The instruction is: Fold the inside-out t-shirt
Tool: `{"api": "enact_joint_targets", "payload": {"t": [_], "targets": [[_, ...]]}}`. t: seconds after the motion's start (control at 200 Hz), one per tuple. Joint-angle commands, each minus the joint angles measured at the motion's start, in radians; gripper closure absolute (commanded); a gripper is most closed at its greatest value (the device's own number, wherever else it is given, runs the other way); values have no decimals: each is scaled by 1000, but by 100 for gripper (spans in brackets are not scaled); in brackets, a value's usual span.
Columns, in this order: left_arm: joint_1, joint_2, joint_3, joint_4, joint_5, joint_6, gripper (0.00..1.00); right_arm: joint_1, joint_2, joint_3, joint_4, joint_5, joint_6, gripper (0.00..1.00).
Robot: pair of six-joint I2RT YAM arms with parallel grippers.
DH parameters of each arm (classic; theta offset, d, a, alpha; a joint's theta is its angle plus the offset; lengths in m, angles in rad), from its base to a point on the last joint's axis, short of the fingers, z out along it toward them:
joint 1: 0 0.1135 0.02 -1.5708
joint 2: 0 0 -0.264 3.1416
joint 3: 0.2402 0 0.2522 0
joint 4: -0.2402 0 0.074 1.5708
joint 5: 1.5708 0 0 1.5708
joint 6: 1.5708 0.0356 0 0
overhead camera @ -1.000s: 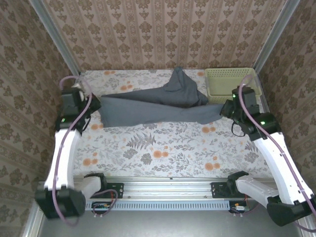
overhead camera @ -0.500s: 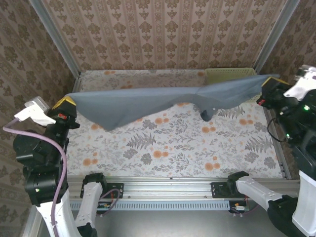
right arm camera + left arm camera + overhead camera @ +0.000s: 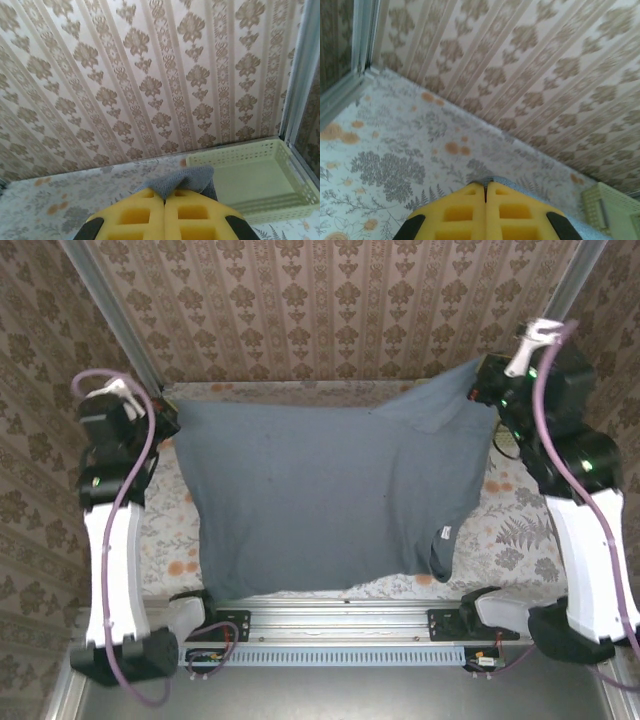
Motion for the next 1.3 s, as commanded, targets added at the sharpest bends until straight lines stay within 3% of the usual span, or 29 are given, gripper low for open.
{"api": "enact_joint_targets", "payload": {"t": [0.0, 0.16, 0.39, 0.585, 0.785, 0.88, 1.035, 1.15, 1.295], "targets": [[-7, 128, 53, 76, -3, -39, 100, -27, 78, -19, 172, -26, -62, 100], [-2, 341, 222, 87, 31, -52, 100, -90, 266, 59, 271, -138, -31, 100], [48, 494, 544, 78, 77, -66, 100, -145, 473, 389, 278, -266, 36, 100], [114, 458, 663, 122, 132, -80, 100, -148, 532, 634, 257, -297, 45, 100], [170, 297, 569, 172, 154, -46, 100, -148, 466, 652, 235, -327, 35, 100], [176, 208, 426, 222, 199, -41, 100, -147, 389, 513, 205, -368, 40, 100], [171, 52, 95, 311, 301, -99, 100, -146, 163, 29, 295, -373, 52, 100], [155, -112, -228, 377, 361, -155, 100, -146, -2, -282, 258, -368, 76, 100], [119, -368, -503, 212, 328, -142, 100, -153, -199, -608, 142, -323, 155, 100]]}}
